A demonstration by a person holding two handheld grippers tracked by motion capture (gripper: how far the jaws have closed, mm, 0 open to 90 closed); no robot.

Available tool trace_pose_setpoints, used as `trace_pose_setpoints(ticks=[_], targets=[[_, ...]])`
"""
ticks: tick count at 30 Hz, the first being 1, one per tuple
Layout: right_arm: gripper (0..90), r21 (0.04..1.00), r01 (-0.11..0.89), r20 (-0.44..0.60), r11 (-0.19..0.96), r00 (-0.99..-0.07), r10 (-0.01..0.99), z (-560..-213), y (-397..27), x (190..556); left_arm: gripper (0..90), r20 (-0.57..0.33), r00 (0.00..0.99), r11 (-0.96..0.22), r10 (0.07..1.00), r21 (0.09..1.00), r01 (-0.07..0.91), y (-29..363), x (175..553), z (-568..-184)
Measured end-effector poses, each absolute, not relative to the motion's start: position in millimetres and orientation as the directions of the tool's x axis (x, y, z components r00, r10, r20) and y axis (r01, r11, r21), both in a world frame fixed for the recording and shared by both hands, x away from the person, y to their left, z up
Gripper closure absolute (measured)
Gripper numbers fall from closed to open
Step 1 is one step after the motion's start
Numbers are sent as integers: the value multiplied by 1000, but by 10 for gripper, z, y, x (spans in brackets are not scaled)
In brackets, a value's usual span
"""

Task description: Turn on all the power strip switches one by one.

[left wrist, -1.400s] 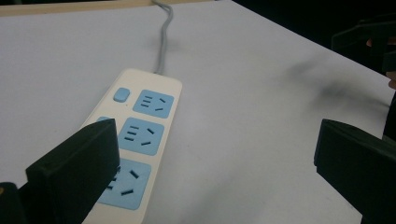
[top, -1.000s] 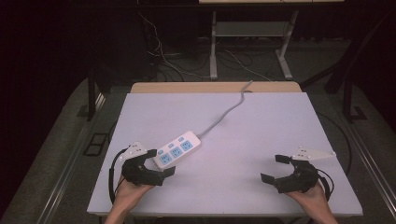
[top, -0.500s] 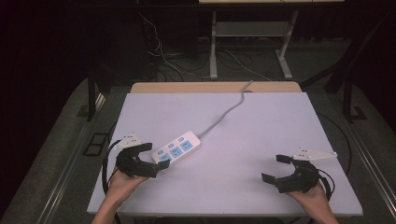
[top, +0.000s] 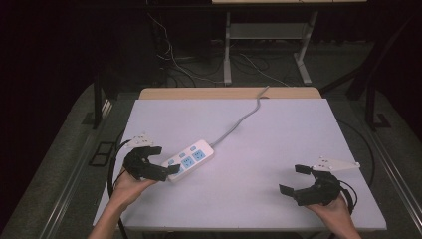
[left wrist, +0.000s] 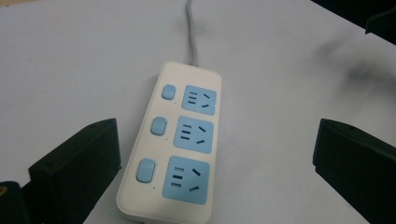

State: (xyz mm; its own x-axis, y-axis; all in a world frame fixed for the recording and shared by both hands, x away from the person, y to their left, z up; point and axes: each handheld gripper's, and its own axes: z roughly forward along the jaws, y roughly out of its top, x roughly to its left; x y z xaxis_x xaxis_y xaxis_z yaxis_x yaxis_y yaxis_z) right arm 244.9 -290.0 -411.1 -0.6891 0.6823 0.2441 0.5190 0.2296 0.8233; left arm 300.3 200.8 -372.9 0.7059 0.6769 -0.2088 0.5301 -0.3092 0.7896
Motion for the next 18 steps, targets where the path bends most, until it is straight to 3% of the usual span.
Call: trace_pose_setpoints(ticks=[18], targets=[[6,826,515,241,230,-690,683,-4110,-2917,2446,2,-159,712,-409,684,725,555,1965,3282,-3706]])
